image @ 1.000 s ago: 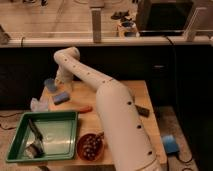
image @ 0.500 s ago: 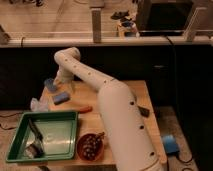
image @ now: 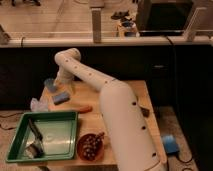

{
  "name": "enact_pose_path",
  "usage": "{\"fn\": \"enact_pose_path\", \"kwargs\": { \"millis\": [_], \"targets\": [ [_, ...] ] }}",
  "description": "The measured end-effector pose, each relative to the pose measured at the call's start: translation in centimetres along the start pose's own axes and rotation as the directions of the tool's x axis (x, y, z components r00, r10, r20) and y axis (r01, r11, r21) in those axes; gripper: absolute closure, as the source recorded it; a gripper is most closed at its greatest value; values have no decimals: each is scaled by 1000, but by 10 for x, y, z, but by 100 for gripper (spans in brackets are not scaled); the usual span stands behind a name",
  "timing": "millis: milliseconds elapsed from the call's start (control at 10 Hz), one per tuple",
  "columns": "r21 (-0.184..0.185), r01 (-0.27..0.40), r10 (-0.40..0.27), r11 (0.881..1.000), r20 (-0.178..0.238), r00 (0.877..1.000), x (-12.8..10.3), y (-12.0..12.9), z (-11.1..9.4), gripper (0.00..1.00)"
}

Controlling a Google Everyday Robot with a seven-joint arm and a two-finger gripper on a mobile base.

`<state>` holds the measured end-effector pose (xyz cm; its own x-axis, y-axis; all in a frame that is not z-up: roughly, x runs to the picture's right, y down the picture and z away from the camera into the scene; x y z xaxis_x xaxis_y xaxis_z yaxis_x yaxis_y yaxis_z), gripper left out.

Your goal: Place sponge in tray

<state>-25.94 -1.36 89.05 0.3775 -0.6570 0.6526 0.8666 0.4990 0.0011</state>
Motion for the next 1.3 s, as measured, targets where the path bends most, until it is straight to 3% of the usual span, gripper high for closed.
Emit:
{"fn": "enact_pose_path", "kwargs": {
  "millis": [1300],
  "targets": [
    [18, -26, 26, 1000, -2, 1000, -5, 1, 13, 20]
  ]
}}
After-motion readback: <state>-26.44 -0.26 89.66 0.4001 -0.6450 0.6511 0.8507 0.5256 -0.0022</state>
